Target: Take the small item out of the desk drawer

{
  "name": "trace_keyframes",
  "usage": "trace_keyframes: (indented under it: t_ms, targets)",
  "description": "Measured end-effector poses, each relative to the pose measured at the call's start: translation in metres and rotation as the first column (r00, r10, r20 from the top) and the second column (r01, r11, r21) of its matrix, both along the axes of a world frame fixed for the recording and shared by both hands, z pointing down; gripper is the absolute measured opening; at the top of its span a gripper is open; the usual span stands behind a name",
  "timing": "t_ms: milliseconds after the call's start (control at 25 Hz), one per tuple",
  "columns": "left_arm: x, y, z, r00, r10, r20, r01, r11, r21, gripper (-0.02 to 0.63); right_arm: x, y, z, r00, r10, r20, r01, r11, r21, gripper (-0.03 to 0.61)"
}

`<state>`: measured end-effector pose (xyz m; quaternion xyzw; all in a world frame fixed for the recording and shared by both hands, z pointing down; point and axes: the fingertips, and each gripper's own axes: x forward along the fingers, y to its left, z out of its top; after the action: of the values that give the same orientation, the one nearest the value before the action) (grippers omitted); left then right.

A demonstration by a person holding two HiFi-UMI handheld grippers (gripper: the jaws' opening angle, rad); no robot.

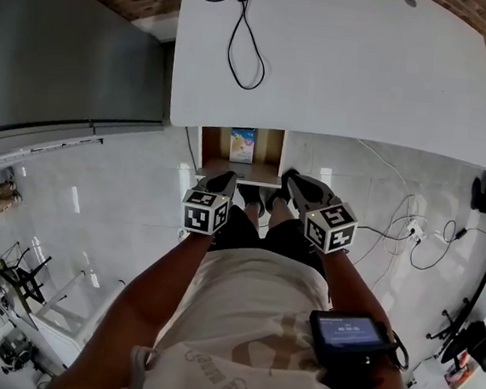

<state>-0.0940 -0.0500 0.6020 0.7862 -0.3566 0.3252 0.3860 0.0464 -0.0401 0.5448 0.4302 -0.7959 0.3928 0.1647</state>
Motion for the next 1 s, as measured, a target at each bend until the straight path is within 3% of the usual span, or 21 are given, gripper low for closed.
trace_keyframes:
  t_ms: [320, 640, 1000]
  targets:
    - [0.006, 0.012, 0.025, 0.999, -0.018, 0.034, 0.020, 0.999, -0.044, 0.009, 0.006, 0.014, 0.020, 0.999, -0.040, 0.025, 0.041, 0.999, -0.028, 0.006]
    - [0.007, 0.020, 0.060, 0.992, -0.103, 0.076, 0.109, 0.990, -0.089, 0.011, 0.008, 0.029, 0.042, 0.996, -0.075, 0.058, 0.078, 0.996, -0.047, 0.006]
    - [0.003, 0.006, 0.085, 0.977, -0.152, 0.152, 0.163, 0.985, -0.060, 0.026, 0.010, 0.036, 0.068, 0.991, -0.105, 0.084, 0.110, 0.992, -0.068, 0.006]
